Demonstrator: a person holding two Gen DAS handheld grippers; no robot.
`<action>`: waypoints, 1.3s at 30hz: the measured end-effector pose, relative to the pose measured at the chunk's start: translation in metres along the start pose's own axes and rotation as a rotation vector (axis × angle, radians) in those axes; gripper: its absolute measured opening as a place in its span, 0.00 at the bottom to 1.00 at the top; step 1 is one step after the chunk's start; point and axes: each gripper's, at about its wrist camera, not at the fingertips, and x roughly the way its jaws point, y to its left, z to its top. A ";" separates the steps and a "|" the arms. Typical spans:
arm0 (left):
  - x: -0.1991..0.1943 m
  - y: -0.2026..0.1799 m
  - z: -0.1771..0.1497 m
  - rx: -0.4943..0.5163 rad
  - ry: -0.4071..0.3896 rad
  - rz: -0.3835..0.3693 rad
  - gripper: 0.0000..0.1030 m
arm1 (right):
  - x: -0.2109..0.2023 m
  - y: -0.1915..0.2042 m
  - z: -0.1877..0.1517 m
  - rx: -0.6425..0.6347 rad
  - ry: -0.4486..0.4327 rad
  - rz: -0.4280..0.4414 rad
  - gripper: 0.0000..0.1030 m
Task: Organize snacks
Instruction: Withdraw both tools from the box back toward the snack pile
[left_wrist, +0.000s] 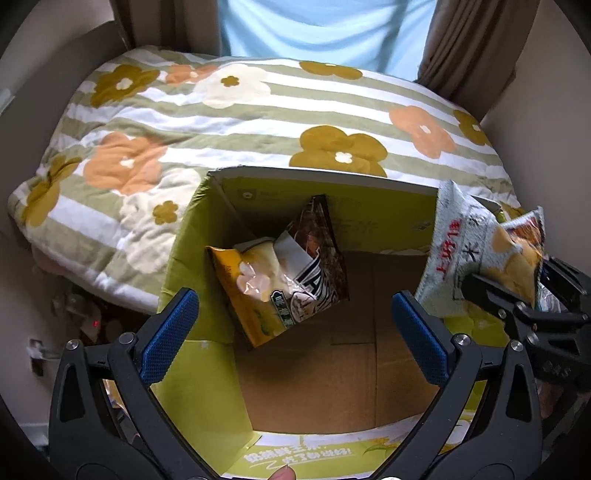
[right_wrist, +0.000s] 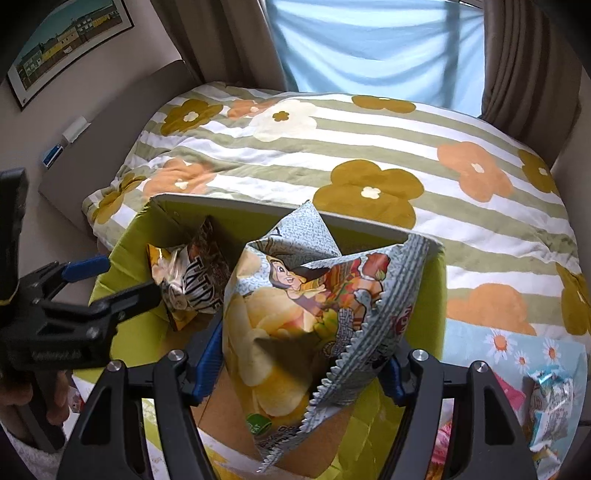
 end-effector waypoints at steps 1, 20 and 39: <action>-0.001 0.001 -0.001 -0.004 -0.003 0.000 1.00 | 0.003 0.000 0.002 0.004 0.000 0.000 0.77; -0.021 0.013 -0.020 -0.032 -0.020 0.003 1.00 | -0.016 -0.006 -0.016 0.022 -0.018 0.028 1.00; -0.105 -0.018 -0.034 0.088 -0.172 -0.084 1.00 | -0.106 0.016 -0.046 0.025 -0.169 -0.067 1.00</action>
